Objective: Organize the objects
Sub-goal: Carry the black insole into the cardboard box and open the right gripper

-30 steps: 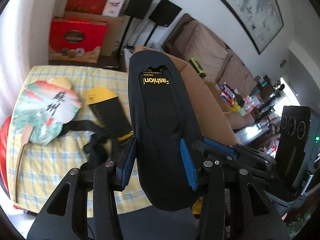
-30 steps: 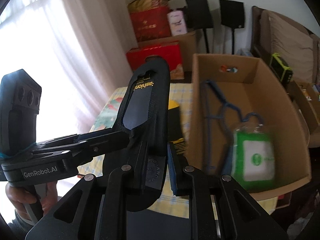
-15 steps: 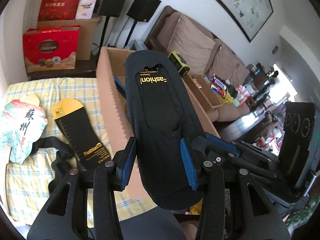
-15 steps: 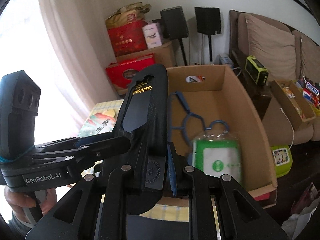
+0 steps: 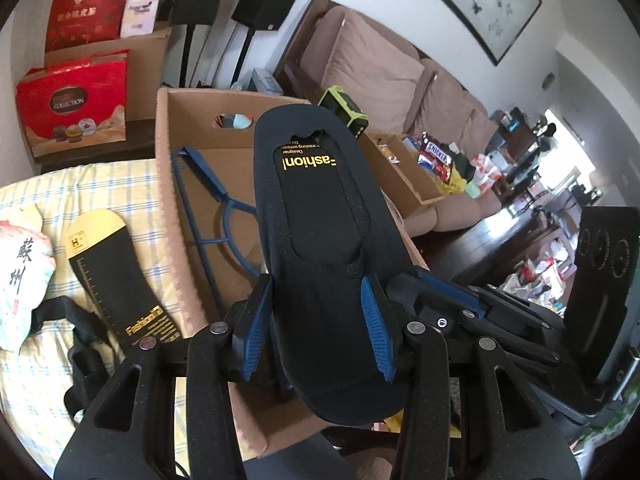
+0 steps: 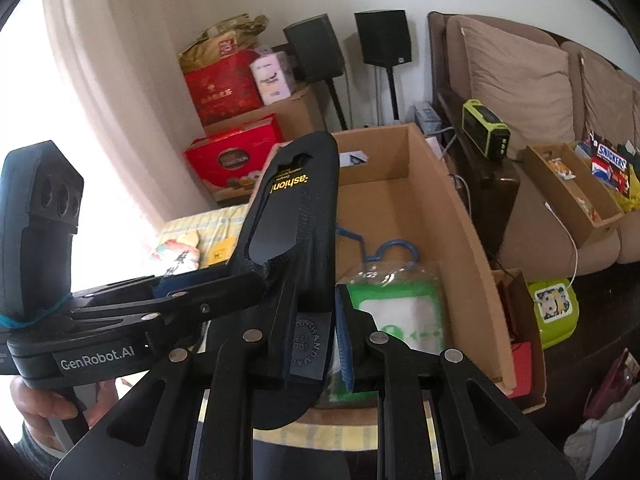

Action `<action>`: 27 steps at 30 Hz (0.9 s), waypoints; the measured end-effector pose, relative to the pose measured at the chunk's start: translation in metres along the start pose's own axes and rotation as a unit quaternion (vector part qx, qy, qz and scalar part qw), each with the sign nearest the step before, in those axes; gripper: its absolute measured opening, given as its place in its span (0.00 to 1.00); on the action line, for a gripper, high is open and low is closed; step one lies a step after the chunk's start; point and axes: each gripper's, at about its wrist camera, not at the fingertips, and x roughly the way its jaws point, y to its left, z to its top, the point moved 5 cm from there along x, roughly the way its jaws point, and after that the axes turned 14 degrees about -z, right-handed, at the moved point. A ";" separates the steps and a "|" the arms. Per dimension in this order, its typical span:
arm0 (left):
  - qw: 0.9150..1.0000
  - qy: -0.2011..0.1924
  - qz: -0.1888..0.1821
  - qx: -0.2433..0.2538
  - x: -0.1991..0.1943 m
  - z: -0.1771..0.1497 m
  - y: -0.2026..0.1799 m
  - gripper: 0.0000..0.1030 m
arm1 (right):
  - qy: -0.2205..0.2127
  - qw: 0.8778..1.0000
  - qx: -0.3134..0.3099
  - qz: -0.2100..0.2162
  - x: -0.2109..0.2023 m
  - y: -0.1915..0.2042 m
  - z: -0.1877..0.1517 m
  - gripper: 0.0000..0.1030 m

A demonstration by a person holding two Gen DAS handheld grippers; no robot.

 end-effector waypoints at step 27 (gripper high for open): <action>0.993 0.109 0.008 -0.034 0.080 -0.017 0.016 0.50 | 0.042 0.996 0.010 -0.079 0.054 -0.064 -0.017 0.27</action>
